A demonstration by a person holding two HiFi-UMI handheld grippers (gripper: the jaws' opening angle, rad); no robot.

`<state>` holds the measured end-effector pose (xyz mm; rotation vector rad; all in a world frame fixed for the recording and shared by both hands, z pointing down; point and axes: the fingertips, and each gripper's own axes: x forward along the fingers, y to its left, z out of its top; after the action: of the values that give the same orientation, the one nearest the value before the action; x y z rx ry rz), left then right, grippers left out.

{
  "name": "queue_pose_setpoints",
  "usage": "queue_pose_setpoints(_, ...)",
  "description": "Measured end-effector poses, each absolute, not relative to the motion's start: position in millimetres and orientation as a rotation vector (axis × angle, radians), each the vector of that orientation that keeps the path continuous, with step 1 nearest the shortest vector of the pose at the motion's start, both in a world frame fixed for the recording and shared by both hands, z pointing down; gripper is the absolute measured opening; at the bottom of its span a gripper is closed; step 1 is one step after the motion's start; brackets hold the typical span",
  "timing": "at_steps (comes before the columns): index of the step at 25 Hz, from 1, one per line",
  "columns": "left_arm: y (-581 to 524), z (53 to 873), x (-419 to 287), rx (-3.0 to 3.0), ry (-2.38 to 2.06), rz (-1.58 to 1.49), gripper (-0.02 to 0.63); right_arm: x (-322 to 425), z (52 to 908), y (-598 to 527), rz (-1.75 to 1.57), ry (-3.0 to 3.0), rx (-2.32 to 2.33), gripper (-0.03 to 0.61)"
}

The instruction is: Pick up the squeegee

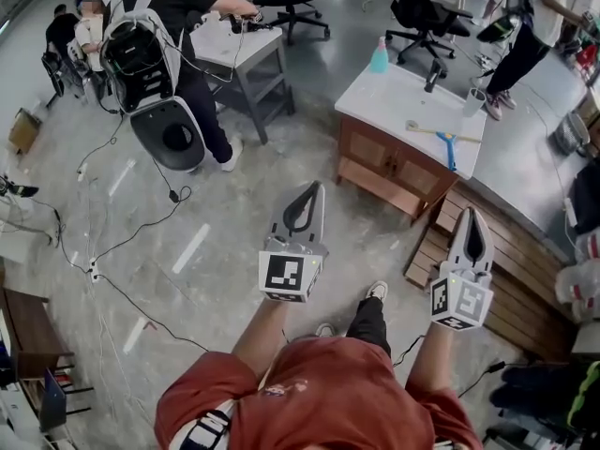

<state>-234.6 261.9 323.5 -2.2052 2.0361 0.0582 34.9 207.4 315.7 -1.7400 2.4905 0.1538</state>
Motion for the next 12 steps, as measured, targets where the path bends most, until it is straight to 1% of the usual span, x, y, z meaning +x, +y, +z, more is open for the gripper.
queue_pose_setpoints(9, 168, 323, -199, -2.230, 2.034, 0.099, 0.017, 68, 327, 113, 0.095, 2.496, -1.754, 0.008)
queue_pose_setpoints(12, 137, 328, -181, -2.241, 2.029, 0.054, 0.017, 86, 334, 82, 0.075, 2.484, -1.771, 0.008)
